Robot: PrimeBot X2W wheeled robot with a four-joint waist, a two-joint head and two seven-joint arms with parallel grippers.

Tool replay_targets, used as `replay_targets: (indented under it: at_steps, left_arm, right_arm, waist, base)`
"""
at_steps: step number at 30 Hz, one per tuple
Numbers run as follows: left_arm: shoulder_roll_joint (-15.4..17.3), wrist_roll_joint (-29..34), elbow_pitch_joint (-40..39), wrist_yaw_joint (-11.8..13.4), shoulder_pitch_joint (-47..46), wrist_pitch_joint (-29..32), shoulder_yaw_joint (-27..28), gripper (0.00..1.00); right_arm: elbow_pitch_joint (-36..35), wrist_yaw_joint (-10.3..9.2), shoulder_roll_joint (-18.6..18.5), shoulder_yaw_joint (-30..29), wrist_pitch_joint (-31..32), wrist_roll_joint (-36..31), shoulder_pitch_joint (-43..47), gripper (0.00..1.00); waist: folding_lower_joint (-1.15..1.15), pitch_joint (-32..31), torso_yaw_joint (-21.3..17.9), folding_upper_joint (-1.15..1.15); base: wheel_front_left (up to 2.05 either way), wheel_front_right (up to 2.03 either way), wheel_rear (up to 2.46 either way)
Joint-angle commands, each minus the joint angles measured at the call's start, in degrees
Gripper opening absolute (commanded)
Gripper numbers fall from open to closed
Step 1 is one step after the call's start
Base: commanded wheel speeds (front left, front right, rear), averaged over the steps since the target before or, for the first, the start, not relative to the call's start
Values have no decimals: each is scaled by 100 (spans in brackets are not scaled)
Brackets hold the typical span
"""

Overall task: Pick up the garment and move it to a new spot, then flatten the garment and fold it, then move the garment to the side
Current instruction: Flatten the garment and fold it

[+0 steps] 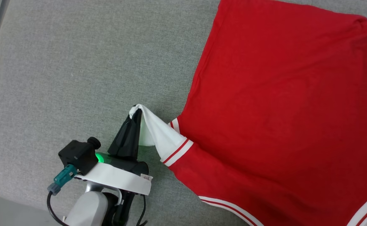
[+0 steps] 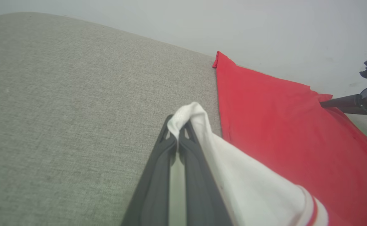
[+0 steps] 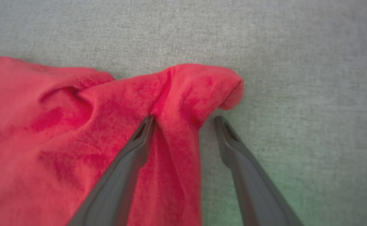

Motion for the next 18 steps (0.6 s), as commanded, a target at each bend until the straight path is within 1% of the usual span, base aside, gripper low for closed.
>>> replay_targets:
  at_steps: [1,3,4,5,6,9,13,18]
  left_arm:
    - [-27,48,31,-38,-87,-30,10,0]
    - [-68,49,92,-72,-99,-35,28,0]
    - [-84,56,114,-90,-100,-41,40,0]
    - [-90,65,143,-103,-94,-45,54,0]
    - [-95,73,171,-115,-88,-49,70,0]
    - [-94,84,250,-125,-28,-53,123,0]
    - [-63,73,349,-117,78,-58,217,0]
    - [5,36,422,-75,296,-63,383,0]
  right_arm:
    - [419,-3,137,45,365,-23,345,100]
    - [646,-3,193,13,750,32,504,100]
    - [720,-4,206,2,916,37,553,96]
    - [758,-5,230,-24,1029,65,580,23]
    - [740,-5,243,-34,1065,84,566,0]
    - [474,-3,193,46,908,85,478,0]
    - [43,-3,5,214,578,141,399,0]
    - [-632,-3,-156,453,430,368,771,0]
  waist:
    - [-1,33,41,0]
    - [-1,14,49,0]
    - [-1,-2,49,0]
    - [-1,-22,44,0]
    - [-1,-46,35,0]
    - [-1,-178,-17,0]
    - [-1,-472,-142,0]
    - [-1,-962,-408,0]
  base:
    - [0,0,0]
    - [0,0,0]
    - [0,0,0]
    - [0,0,0]
    - [0,0,0]
    - [0,0,0]
    - [0,0,0]
    - [0,0,0]
